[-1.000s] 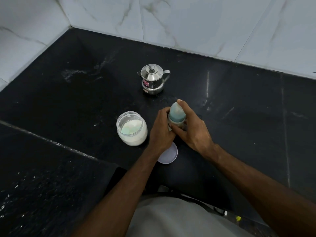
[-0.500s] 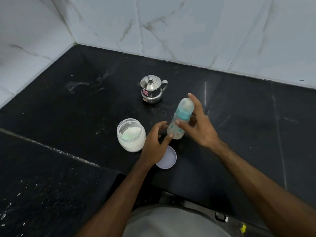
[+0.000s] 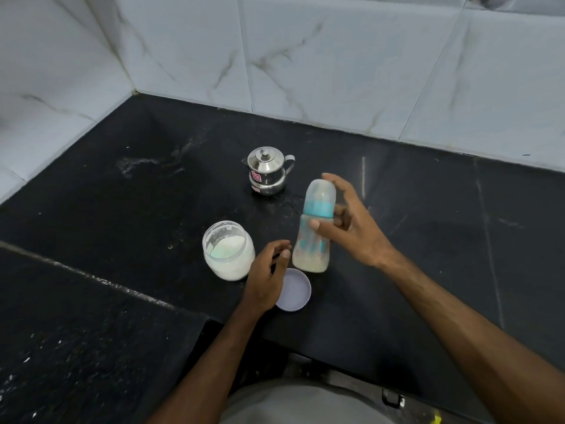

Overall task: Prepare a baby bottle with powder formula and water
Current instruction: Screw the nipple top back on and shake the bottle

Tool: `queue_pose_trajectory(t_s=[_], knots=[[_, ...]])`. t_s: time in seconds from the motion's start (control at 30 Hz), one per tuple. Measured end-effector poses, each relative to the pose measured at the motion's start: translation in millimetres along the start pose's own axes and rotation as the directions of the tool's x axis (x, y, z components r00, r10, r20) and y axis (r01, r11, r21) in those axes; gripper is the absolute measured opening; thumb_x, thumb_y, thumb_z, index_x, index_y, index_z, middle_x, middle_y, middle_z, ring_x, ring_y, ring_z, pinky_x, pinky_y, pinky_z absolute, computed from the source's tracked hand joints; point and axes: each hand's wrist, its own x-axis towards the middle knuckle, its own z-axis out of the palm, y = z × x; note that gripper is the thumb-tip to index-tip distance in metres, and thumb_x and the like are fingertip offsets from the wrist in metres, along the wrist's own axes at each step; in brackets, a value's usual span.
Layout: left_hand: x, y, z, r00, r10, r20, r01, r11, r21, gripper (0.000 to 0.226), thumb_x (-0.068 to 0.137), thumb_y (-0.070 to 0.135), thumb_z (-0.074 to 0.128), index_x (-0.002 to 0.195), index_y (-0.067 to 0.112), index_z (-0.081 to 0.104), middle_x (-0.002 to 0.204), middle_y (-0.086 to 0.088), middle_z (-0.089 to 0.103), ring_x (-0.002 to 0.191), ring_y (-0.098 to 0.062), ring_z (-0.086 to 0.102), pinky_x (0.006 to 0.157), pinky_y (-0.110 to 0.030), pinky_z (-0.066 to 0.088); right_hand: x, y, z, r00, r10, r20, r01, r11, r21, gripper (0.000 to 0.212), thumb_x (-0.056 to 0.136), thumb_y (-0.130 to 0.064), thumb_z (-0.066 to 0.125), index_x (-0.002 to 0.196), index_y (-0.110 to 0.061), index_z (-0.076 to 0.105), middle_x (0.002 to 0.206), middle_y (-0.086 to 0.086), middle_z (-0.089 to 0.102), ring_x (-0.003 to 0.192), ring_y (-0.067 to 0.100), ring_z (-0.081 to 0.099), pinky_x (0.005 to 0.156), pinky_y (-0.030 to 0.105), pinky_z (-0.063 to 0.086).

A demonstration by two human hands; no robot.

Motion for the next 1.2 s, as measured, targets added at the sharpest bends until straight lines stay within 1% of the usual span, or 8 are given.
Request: queue_pose_trajectory(t_s=[0.17,0.37,0.53,0.67,0.83,1.0,1.13,1.2], knots=[[-2.8,-2.7,-0.1,1.000,-0.003,0.004,0.003,1.000,-0.017,0.029,0.097,0.022,0.045,0.121,0.013,0.057,0.115,0.001,0.065,0.106,0.003,0.059,0.087,-0.009,0.044,9.9,-9.0,-2.0,0.932,-0.013,-0.362,0.089,0.977,0.194,0.064,0.093,-0.013,0.062,0.144,-0.025,0.025,0.101,-0.011,0.067,0.090,0.015,0.070,0.067,0.037,0.060],[-2.4,-2.1,0.8,1.000,0.007,0.002,-0.007,1.000,-0.001,0.036,0.094,0.029,0.042,0.120,0.011,0.058,0.115,0.002,0.064,0.106,-0.005,0.059,0.090,-0.021,0.047,-6.9,-3.4,6.2,1.000,0.027,0.005,-0.028,0.999,0.042,0.073,0.087,-0.013,0.069,0.144,-0.030,0.026,0.109,0.009,0.069,0.096,0.021,0.072,0.078,0.035,0.059],[-3.6,-0.9,1.5,1.000,0.002,0.004,-0.002,1.000,-0.006,0.034,0.093,0.028,0.042,0.120,0.013,0.058,0.114,0.002,0.065,0.107,0.002,0.058,0.089,-0.011,0.043,4.8,-13.2,-4.7,0.959,-0.052,-0.279,0.093,0.986,0.137,0.074,0.090,-0.013,0.066,0.148,-0.026,0.022,0.115,0.007,0.064,0.099,0.020,0.070,0.077,0.034,0.059],[-2.4,-4.3,1.5,1.000,0.004,0.004,-0.004,1.000,-0.015,0.040,0.092,0.035,0.042,0.120,0.011,0.058,0.115,0.001,0.065,0.108,-0.007,0.060,0.092,-0.024,0.048,-4.5,-5.4,-6.1,0.997,-0.016,0.074,0.020,0.998,-0.053,0.081,0.085,-0.019,0.073,0.148,-0.030,0.023,0.118,0.011,0.066,0.103,0.022,0.069,0.086,0.041,0.058],[-3.2,-2.7,2.7,1.000,-0.003,0.006,0.003,1.000,-0.020,0.034,0.092,0.028,0.043,0.119,0.015,0.058,0.114,0.004,0.065,0.108,-0.002,0.059,0.092,-0.018,0.045,6.2,-20.7,-14.9,0.952,-0.041,-0.303,0.098,0.980,0.176,0.076,0.089,-0.016,0.066,0.149,-0.026,0.021,0.114,0.010,0.066,0.099,0.020,0.070,0.076,0.035,0.059],[-0.5,-6.3,1.0,1.000,0.006,0.011,-0.006,1.000,-0.003,0.036,0.092,0.028,0.043,0.120,0.012,0.058,0.116,0.003,0.065,0.108,-0.007,0.059,0.092,-0.023,0.047,-1.0,-16.9,-6.2,0.998,-0.019,0.058,0.018,1.000,0.020,0.082,0.083,-0.019,0.072,0.148,-0.029,0.024,0.119,0.012,0.066,0.103,0.024,0.070,0.084,0.040,0.058],[-2.7,-2.8,1.4,1.000,-0.002,0.017,0.002,1.000,-0.030,0.033,0.092,0.026,0.043,0.120,0.016,0.058,0.115,0.003,0.065,0.108,0.000,0.059,0.091,-0.014,0.044,13.1,-29.4,-14.8,0.964,-0.070,-0.258,0.115,0.980,0.165,0.078,0.086,-0.015,0.066,0.149,-0.025,0.021,0.118,0.011,0.065,0.102,0.022,0.070,0.077,0.034,0.059],[-3.3,-3.0,0.9,1.000,-0.003,0.019,0.004,0.999,-0.033,0.034,0.092,0.026,0.043,0.120,0.015,0.058,0.115,0.004,0.065,0.107,0.001,0.058,0.091,-0.013,0.044,14.9,-30.5,-16.2,0.962,-0.084,-0.259,0.134,0.974,0.182,0.077,0.088,-0.012,0.064,0.150,-0.023,0.019,0.118,0.011,0.065,0.101,0.022,0.070,0.077,0.034,0.059]])
